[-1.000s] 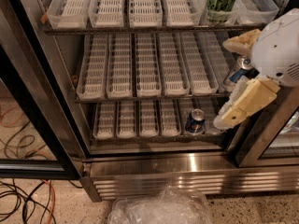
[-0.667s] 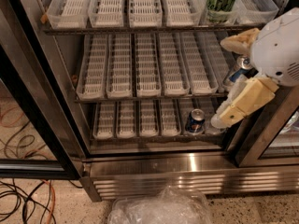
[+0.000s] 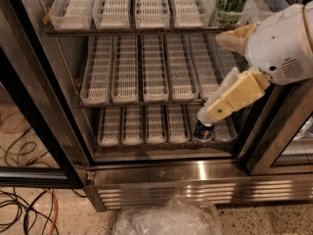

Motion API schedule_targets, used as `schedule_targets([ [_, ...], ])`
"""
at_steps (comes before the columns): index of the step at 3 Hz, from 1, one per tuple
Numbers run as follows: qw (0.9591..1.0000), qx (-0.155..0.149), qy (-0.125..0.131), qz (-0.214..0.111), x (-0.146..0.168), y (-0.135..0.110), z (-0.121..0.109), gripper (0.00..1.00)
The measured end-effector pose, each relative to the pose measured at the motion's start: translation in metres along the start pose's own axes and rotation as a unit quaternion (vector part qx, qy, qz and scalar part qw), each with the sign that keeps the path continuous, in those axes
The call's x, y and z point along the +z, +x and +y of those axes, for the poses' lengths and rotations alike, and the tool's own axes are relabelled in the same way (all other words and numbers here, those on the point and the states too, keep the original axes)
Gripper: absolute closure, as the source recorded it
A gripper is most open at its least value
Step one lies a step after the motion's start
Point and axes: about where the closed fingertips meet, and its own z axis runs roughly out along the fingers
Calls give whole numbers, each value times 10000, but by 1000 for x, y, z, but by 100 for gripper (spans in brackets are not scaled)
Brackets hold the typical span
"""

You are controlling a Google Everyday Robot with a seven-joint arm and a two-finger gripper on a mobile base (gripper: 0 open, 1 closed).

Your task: Pick green can from top shelf of fridge

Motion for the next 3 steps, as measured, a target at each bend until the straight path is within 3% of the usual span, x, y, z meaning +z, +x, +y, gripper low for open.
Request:
schedule_targets([
  [2,9976,548,-68,-427,39,-31,-2,0],
  [3,9976,547,-68,-426,39,-31,-2,0],
])
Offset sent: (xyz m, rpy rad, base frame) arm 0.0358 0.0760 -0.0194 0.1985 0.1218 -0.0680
